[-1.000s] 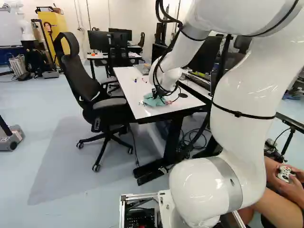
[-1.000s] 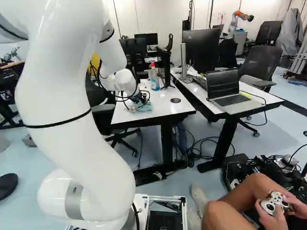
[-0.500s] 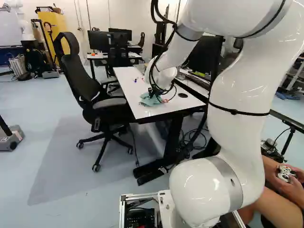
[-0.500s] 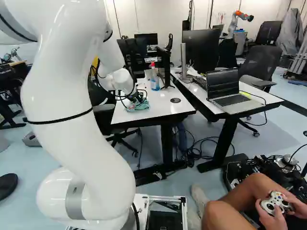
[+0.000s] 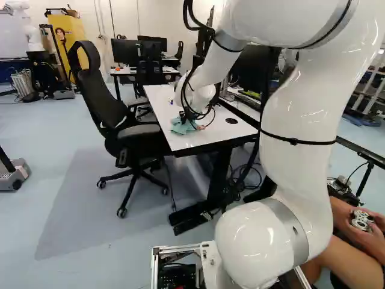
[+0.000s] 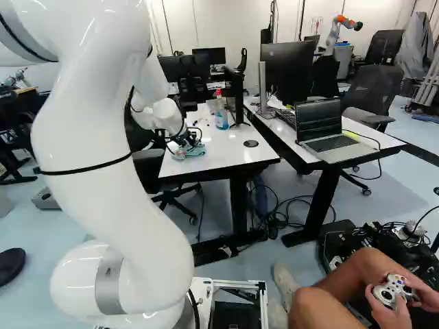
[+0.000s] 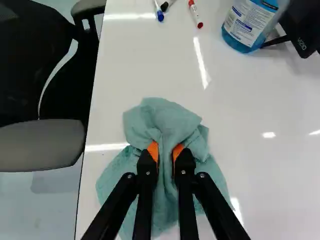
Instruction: Clean the table with the green towel
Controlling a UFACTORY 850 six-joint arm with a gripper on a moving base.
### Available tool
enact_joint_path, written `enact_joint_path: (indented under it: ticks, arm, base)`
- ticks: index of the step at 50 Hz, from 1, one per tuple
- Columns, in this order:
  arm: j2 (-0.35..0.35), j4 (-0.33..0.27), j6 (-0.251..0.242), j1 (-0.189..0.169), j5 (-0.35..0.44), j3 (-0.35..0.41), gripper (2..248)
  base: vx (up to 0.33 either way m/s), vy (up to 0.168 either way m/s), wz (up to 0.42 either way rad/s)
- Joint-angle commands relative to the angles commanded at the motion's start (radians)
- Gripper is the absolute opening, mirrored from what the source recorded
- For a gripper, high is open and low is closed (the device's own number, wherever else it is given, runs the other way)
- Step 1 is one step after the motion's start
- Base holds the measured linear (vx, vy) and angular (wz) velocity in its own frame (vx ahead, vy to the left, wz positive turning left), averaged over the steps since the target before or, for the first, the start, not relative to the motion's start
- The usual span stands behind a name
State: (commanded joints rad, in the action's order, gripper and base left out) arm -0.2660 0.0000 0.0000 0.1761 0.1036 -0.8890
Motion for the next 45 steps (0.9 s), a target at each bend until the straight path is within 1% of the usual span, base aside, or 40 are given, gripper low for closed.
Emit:
enact_joint_path:
  ticks: [14, 26, 36, 45]
  arm:
    - [0.020, 0.000, 0.000, 0.045, 0.000, 0.023, 51]
    - [0.055, 0.000, 0.000, 0.077, 0.000, 0.064, 51]
    - [0.096, 0.000, 0.000, 0.089, 0.000, 0.112, 51]
    - [0.138, 0.000, 0.000, 0.089, 0.000, 0.159, 51]
  base:
    - [0.000, 0.000, 0.000]
    - [0.000, 0.000, 0.000]
    - [0.000, 0.000, 0.000]
    - [0.000, 0.000, 0.000]
